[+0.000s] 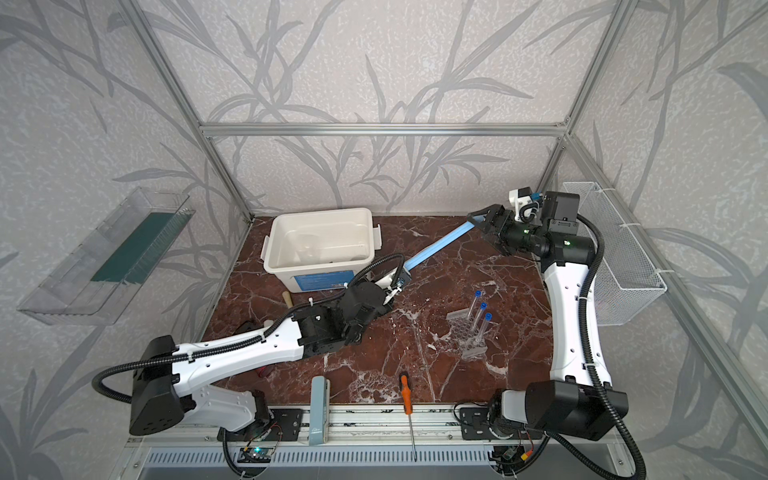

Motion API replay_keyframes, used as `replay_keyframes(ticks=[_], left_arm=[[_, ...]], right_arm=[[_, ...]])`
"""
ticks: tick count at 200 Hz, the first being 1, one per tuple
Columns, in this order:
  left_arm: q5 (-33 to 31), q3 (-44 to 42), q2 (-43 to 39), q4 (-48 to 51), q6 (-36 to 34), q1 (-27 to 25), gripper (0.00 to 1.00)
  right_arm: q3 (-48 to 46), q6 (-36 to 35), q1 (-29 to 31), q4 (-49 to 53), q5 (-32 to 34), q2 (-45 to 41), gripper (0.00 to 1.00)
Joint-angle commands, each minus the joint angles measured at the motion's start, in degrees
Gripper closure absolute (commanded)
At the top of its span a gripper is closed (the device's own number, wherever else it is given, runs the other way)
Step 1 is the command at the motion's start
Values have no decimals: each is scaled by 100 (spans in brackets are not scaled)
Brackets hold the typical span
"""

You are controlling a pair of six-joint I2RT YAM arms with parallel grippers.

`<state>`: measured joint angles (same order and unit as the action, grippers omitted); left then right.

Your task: Organize the chemistry lab equipment

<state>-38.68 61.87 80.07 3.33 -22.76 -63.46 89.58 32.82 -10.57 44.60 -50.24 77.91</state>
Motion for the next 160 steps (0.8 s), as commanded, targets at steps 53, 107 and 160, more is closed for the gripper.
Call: replay_keyframes(ticks=[53,107,160], left_arm=[[-1607,-899,10,-1977,-1141,-728,100],[-1481,-1051,-100,-1775,-849,-789,86],[-687,-1278,-419,-1201,-131,-949,48]], right_arm=[[-542,-363,153,145,-124,129,42],[-858,-293,385,-58,-40,78,68],[-1058,73,424,-582,-87,17,80]])
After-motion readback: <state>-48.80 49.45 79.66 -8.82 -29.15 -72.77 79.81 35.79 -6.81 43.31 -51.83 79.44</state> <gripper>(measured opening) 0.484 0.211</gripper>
